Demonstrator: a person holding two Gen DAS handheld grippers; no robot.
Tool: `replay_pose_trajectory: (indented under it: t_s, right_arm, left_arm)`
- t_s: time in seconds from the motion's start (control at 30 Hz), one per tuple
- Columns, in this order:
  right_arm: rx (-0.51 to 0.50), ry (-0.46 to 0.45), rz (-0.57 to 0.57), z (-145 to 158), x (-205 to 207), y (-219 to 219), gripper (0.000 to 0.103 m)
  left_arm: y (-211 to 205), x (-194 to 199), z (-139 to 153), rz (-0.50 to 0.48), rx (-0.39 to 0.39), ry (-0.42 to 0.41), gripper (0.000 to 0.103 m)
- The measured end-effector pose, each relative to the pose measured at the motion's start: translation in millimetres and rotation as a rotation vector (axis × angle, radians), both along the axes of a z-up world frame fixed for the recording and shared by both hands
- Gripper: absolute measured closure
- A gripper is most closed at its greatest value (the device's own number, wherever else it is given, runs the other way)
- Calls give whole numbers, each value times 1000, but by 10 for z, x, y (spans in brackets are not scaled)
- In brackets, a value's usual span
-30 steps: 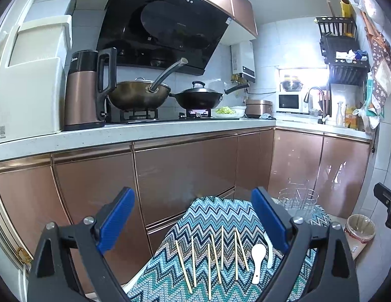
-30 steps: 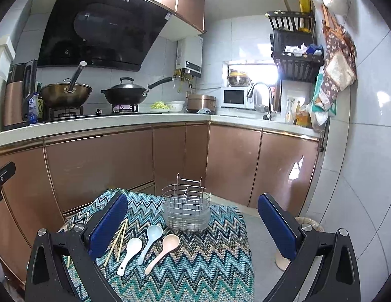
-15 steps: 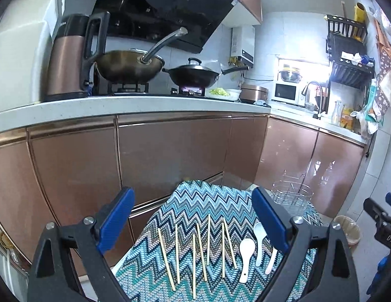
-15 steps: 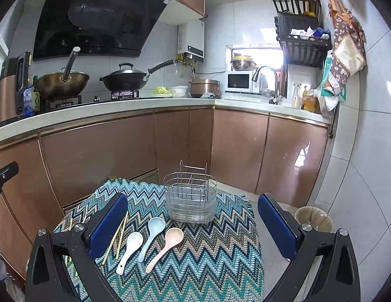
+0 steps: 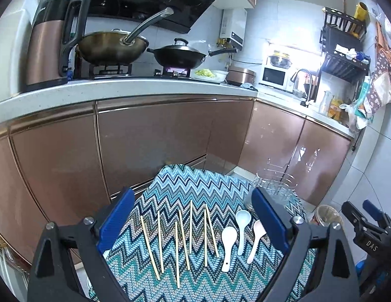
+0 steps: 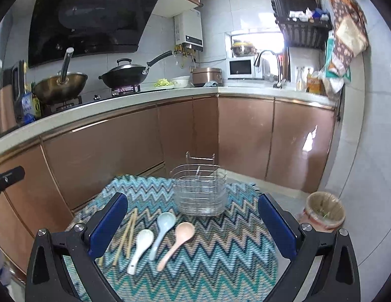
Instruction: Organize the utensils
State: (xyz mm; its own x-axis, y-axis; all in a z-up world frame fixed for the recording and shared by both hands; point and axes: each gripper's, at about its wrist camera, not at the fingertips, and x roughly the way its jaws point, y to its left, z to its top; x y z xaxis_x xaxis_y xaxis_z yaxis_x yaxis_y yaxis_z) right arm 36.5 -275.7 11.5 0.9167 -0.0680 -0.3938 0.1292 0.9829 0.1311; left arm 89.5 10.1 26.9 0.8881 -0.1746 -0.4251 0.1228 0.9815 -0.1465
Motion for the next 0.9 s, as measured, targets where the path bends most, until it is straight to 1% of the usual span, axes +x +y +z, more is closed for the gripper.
replay_pose_trajectory:
  t_s: [0.07, 0.2, 0.33, 0.43, 0.67, 0.77, 0.8, 0.83, 0.87, 0.9]
  right_arm:
    - [49, 13, 27, 15, 21, -46, 0]
    - [168, 39, 119, 21, 69, -135, 0]
    - [277, 44, 171, 39, 103, -223, 0]
    - [333, 31, 191, 77, 125, -283, 0]
    - [318, 17, 203, 111, 208, -324, 0]
    - [248, 12, 189, 57, 256, -320, 0]
    - [218, 25, 192, 16, 290, -314, 0]
    - [203, 47, 190, -39, 330, -322, 0]
    - [198, 76, 192, -122, 390, -340, 0]
    - [207, 87, 199, -194, 427, -359, 0]
  left_arm:
    - [-6, -9, 21, -14, -6, 0, 9]
    - [29, -15, 49, -13, -2, -7, 9]
    - [90, 30, 29, -14, -4, -6, 9]
    - [124, 89, -14, 1, 5, 0, 9]
    - [167, 223, -137, 38, 45, -16, 9]
    - [209, 321, -231, 32, 39, -18, 9]
    - [228, 364, -277, 20, 28, -11, 9]
    - [261, 434, -332, 5, 10, 13, 9]
    - [303, 527, -407, -12, -15, 56, 9]
    - [325, 610, -471, -18, -23, 91, 9]
